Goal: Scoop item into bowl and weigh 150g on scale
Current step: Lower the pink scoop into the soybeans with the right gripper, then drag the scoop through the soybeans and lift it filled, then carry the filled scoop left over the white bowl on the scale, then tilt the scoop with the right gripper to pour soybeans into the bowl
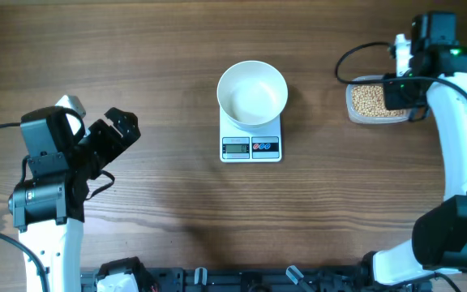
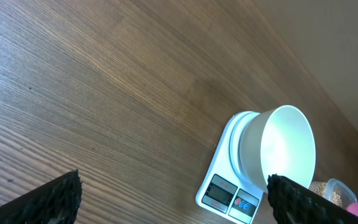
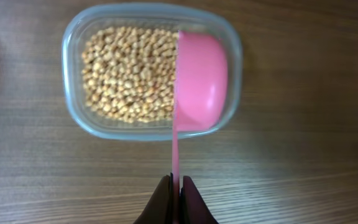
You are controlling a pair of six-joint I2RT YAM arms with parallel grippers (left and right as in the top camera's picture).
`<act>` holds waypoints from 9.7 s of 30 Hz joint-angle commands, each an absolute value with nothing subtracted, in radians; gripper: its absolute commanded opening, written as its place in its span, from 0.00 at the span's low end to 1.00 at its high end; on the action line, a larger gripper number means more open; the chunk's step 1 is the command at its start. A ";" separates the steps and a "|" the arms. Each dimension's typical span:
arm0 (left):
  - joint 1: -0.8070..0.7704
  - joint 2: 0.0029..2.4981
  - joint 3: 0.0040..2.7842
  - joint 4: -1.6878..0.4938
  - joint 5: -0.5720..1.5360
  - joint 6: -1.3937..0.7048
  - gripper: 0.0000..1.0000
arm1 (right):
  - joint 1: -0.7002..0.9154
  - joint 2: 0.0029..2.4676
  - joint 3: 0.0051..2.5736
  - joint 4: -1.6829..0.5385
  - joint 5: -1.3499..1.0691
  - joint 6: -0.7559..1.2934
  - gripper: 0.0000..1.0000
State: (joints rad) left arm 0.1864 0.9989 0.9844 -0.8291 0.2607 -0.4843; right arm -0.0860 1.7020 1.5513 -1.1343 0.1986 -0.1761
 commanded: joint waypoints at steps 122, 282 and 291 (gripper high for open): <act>0.193 1.005 0.984 -0.836 0.253 -0.479 1.00 | -0.358 1.779 1.332 -1.029 -0.569 -0.131 0.04; 0.193 1.005 0.984 -0.874 0.253 -0.479 1.00 | 0.171 1.606 1.330 -0.730 -0.659 0.208 0.04; 0.193 1.005 0.984 -0.876 0.253 -0.479 1.00 | 0.223 1.606 1.330 -0.688 -0.546 0.159 0.04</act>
